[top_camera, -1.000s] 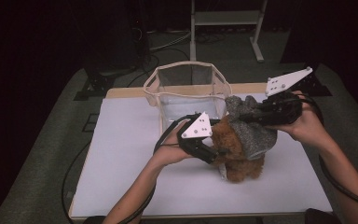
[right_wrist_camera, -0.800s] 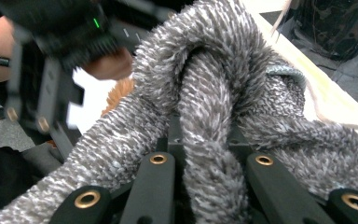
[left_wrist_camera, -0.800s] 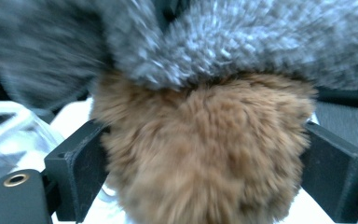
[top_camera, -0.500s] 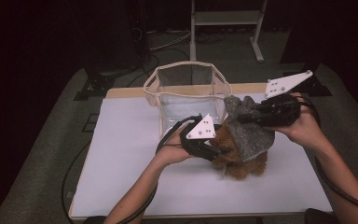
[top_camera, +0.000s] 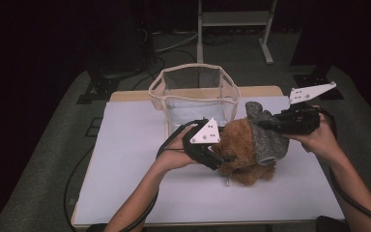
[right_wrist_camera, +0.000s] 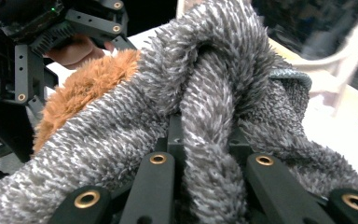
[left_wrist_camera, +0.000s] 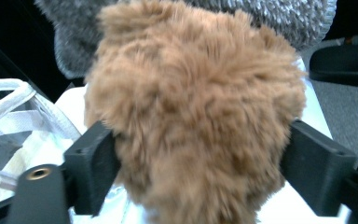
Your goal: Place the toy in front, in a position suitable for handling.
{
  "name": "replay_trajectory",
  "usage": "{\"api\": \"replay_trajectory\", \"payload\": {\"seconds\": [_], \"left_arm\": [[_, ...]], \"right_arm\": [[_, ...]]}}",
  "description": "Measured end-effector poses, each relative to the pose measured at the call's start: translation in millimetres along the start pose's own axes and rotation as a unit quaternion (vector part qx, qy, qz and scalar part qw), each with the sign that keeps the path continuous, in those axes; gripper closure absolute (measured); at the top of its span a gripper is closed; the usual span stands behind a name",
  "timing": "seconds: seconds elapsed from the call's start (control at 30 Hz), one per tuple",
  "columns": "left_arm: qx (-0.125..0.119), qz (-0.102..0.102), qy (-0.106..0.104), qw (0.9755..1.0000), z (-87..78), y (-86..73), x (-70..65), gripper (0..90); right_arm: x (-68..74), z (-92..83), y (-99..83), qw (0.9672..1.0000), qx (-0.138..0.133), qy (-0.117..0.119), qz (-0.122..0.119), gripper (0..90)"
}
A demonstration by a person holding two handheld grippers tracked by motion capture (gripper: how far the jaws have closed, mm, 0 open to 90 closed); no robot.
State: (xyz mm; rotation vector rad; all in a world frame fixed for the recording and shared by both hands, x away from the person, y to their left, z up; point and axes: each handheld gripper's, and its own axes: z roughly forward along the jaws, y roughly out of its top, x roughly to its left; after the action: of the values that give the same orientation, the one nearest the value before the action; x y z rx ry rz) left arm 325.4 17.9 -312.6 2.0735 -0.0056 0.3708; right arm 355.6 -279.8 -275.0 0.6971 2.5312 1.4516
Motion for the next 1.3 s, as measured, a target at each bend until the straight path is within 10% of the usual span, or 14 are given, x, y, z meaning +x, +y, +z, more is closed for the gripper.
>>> {"api": "replay_trajectory", "payload": {"seconds": [0.37,0.57,1.3], "left_arm": [[0.016,-0.015,-0.003,0.9998,-16.7,-27.4,-1.5,20.5],[0.019,-0.030,0.003,0.9994,-24.2,-40.3,0.3,20.5],[0.011,-0.047,0.045,0.9978,-75.7,-81.6,-14.2,17.2]], "right_arm": [[10.0,44.8,5.5,0.9989,-0.001,0.045,-0.012,77.7],[0.0,54.1,-12.0,0.9987,0.045,0.020,-0.009,77.4],[15.4,105.2,-17.3,0.9970,0.042,0.061,-0.022,77.6]]}}
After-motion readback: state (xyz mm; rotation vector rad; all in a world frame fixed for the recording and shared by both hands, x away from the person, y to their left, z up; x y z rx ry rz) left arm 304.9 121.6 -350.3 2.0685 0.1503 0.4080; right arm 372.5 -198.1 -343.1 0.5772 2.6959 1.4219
